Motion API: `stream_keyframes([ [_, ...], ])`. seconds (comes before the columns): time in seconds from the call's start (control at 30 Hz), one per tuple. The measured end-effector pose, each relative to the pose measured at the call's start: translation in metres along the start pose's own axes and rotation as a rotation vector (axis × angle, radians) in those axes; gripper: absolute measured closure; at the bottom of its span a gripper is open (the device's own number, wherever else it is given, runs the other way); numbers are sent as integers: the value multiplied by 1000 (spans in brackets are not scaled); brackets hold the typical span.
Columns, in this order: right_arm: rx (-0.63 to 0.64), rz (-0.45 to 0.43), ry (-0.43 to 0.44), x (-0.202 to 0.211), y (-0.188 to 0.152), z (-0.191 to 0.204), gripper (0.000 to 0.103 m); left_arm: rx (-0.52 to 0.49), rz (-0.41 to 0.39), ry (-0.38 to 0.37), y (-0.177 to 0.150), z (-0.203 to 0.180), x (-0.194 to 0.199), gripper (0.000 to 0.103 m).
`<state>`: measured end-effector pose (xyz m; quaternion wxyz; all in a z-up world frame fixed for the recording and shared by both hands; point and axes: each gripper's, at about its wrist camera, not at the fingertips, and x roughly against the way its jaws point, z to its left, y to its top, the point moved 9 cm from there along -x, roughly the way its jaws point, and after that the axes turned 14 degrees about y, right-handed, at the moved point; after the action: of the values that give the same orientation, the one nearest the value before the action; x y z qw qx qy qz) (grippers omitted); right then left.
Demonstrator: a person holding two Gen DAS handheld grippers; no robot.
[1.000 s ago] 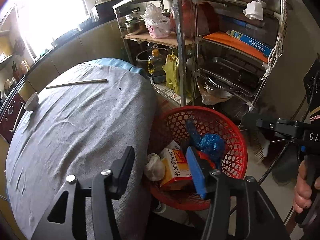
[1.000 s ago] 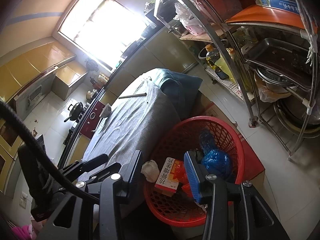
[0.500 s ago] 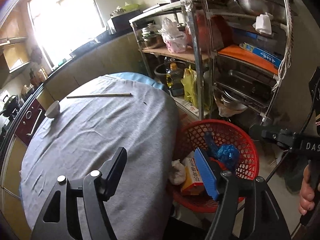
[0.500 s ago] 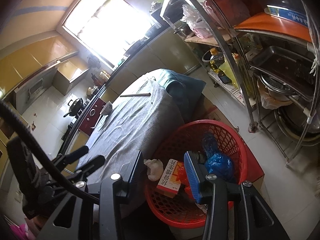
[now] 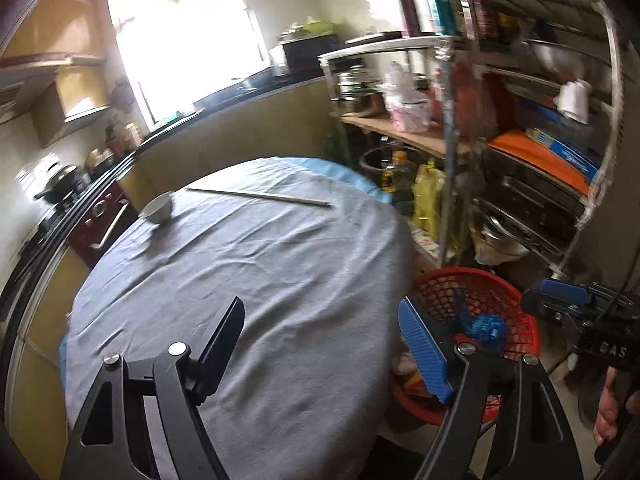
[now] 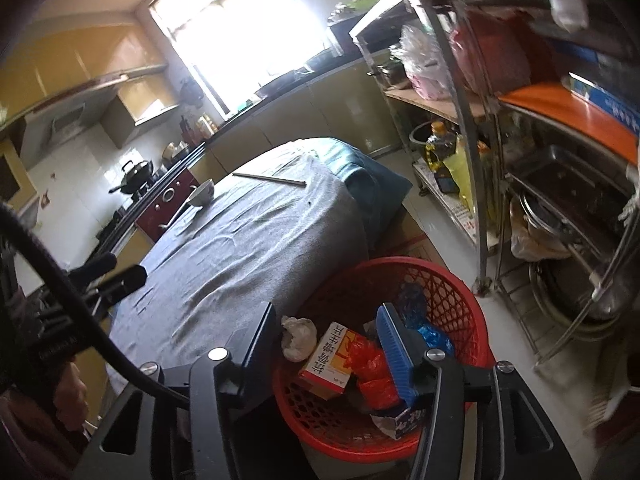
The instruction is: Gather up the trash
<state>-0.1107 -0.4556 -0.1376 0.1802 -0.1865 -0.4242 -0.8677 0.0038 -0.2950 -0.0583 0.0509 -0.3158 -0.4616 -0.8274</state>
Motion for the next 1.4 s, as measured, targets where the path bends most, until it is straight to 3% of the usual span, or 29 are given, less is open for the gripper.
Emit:
stream_keyframes([
  [0.73, 320, 62, 132, -49, 15, 156, 43, 269, 50, 271, -30, 152, 1, 23],
  [1.4, 425, 87, 194, -84, 7, 264, 42, 416, 54, 383, -71, 242, 22, 23],
])
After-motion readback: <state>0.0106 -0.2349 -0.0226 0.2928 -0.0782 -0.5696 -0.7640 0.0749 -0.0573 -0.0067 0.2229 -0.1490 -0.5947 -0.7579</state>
